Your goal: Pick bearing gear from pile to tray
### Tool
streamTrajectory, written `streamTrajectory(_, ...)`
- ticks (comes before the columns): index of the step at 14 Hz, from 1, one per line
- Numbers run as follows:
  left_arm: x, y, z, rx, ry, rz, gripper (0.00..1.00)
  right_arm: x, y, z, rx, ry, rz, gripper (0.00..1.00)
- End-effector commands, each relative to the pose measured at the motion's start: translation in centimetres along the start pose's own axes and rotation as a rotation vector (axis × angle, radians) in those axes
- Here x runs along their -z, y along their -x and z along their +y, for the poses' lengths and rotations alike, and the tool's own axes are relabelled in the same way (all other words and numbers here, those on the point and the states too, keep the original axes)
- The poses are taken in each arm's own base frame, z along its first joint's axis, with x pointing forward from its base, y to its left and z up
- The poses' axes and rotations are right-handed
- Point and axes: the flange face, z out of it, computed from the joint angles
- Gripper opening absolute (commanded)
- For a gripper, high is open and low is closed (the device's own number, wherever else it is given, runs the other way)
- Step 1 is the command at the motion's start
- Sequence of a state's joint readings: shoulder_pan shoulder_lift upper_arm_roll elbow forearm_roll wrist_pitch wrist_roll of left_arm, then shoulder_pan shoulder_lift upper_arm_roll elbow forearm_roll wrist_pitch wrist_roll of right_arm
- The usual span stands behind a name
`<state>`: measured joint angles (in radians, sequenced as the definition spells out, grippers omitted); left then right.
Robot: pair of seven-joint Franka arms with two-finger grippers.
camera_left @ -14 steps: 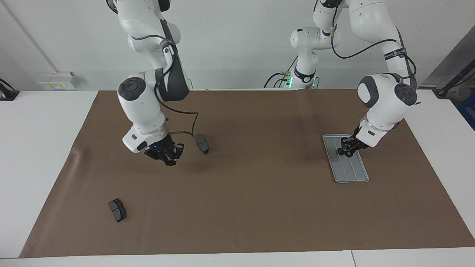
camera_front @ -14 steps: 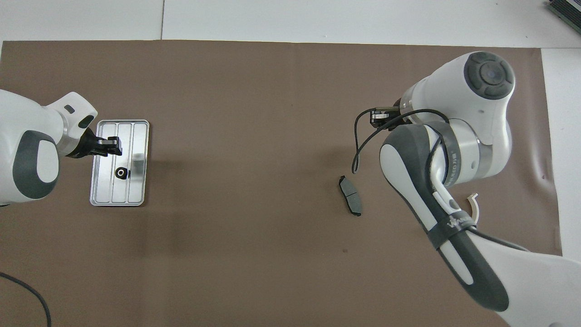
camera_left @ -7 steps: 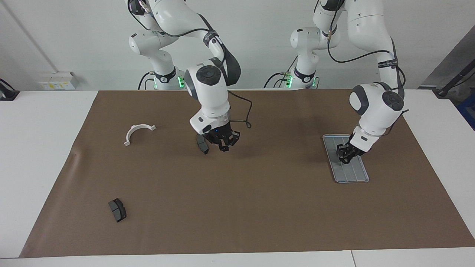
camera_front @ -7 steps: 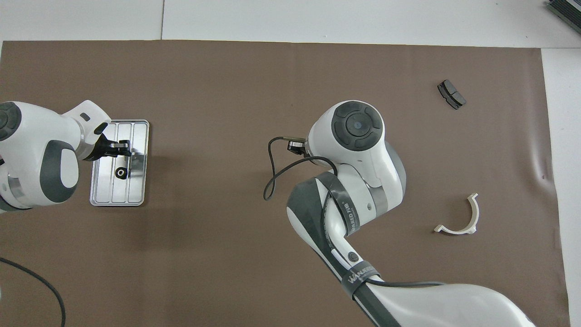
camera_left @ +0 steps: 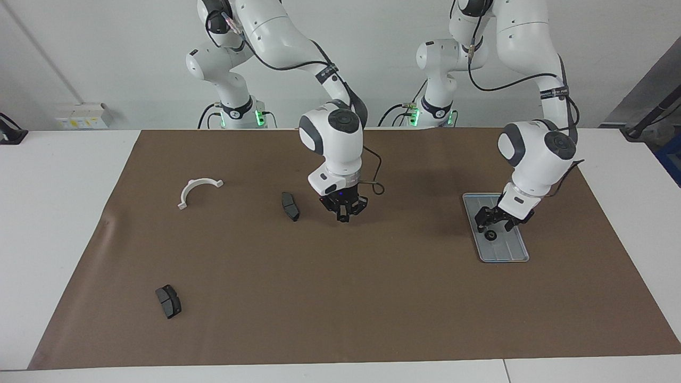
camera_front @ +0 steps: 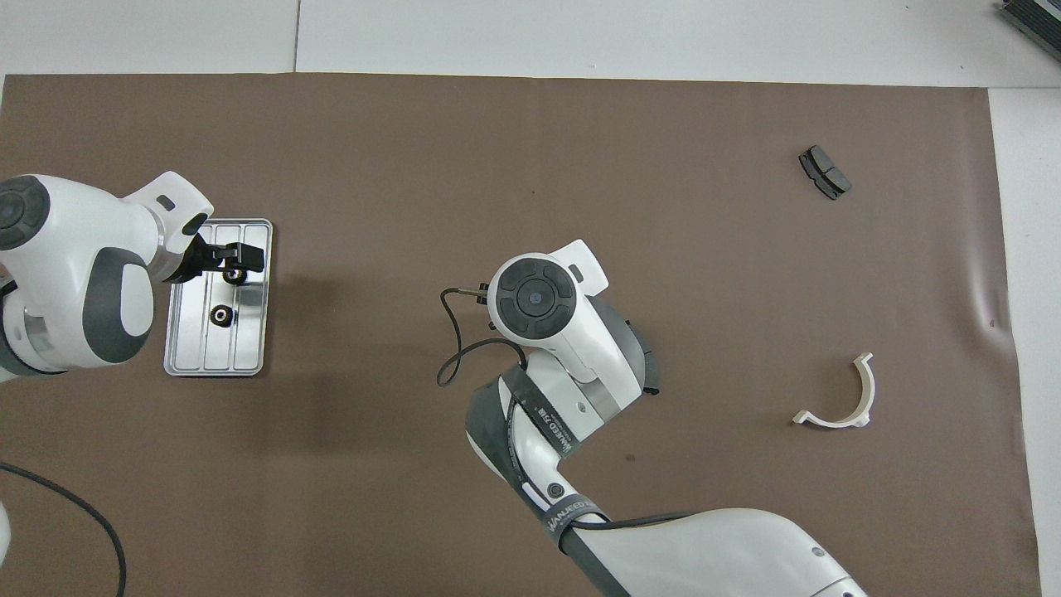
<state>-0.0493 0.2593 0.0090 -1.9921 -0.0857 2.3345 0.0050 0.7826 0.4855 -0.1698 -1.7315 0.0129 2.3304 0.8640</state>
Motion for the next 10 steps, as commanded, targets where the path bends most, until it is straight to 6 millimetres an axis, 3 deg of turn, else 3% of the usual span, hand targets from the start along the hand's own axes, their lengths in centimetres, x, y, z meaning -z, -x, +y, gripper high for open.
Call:
streamTrajectory(1,1.7,-0.5,5.4,0.067,0.019,-0.009,0.96,-1.4,1.2,0.8,-0.009,-0.004,0.017,0.01)
streamTrajectory(2,2.0,-0.4,7.7,0.089,0.022,-0.007,0.96,-1.7,1.7,0.7,-0.003,0.001,0.012,0.07)
streamTrajectory(3,2.2,-0.1,10.3,0.110,0.027,0.000,0.96,-2.2,2.5,0.7,0.006,0.009,0.004,0.20)
streamTrajectory(4,2.9,-0.2,12.6,0.136,0.035,0.013,0.96,-2.3,2.4,0.8,0.005,0.010,0.003,0.66)
streamTrajectory(5,3.0,-0.4,14.6,0.163,0.040,0.016,0.96,-2.0,2.2,0.7,0.002,0.008,0.005,1.00)
streamTrajectory(7,4.0,-0.5,18.3,0.178,0.054,0.027,0.96,0.4,0.2,1.7,-0.018,-0.016,0.032,1.00)
streamTrajectory(10,4.7,0.2,23.2,0.160,0.056,0.015,0.93,6.2,-5.4,7.1,-0.027,-0.038,0.058,1.00)
